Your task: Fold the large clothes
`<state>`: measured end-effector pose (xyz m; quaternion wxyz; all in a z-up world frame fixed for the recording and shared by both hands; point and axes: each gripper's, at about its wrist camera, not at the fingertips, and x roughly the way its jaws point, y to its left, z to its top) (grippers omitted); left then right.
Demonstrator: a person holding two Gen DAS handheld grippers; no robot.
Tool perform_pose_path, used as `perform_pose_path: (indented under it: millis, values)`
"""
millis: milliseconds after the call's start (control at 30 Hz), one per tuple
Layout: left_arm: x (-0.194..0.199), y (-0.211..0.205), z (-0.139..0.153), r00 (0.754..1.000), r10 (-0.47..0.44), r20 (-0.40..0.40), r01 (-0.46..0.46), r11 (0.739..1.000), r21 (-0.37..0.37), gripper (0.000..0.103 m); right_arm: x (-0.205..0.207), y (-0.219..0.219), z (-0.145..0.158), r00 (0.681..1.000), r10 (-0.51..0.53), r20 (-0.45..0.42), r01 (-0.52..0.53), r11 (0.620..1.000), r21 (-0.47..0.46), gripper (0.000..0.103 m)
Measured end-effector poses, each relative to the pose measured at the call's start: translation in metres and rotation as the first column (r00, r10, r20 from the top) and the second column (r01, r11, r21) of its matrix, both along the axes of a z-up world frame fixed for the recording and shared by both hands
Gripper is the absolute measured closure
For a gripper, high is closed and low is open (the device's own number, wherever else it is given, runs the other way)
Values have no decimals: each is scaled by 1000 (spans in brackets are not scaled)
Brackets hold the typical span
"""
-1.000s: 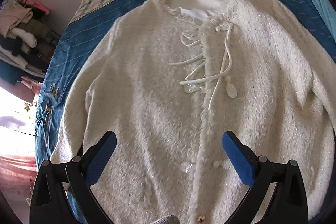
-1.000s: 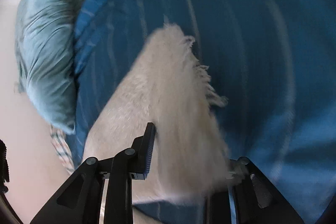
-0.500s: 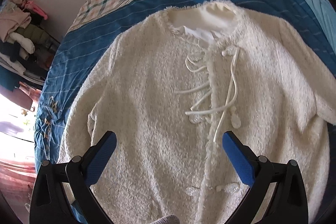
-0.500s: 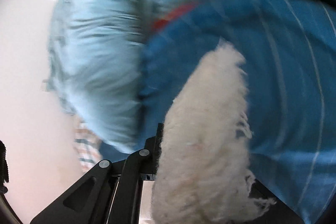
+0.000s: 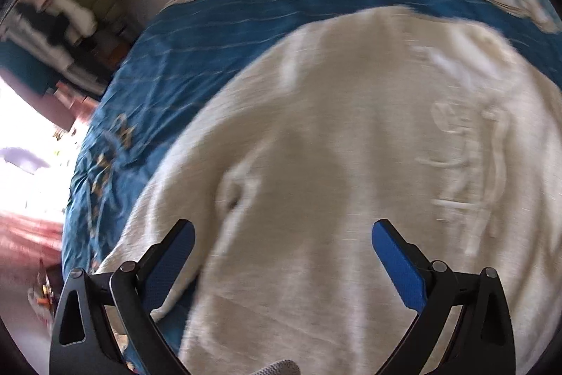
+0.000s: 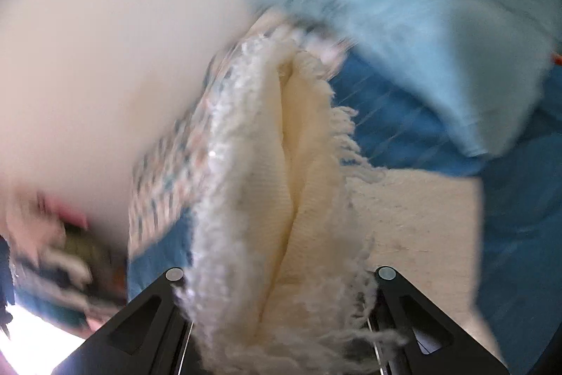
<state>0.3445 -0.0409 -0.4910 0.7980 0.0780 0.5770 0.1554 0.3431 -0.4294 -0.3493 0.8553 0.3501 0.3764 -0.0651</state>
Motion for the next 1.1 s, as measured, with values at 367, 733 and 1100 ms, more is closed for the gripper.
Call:
perform_pose_path:
  millis: [367, 733, 1100]
  values:
    - [-20, 118, -27, 978, 205, -32, -203, 977, 67, 0, 120, 291, -183, 735, 505, -453, -624, 764, -163, 82]
    - [-20, 88, 8, 987, 159, -17, -160, 984, -72, 0, 86, 190, -99, 842, 440, -313, -441, 895, 72, 35]
    - [50, 6, -53, 999, -19, -41, 20, 1000, 11, 0, -9, -11, -199, 872, 14, -489, 66, 987, 146, 61]
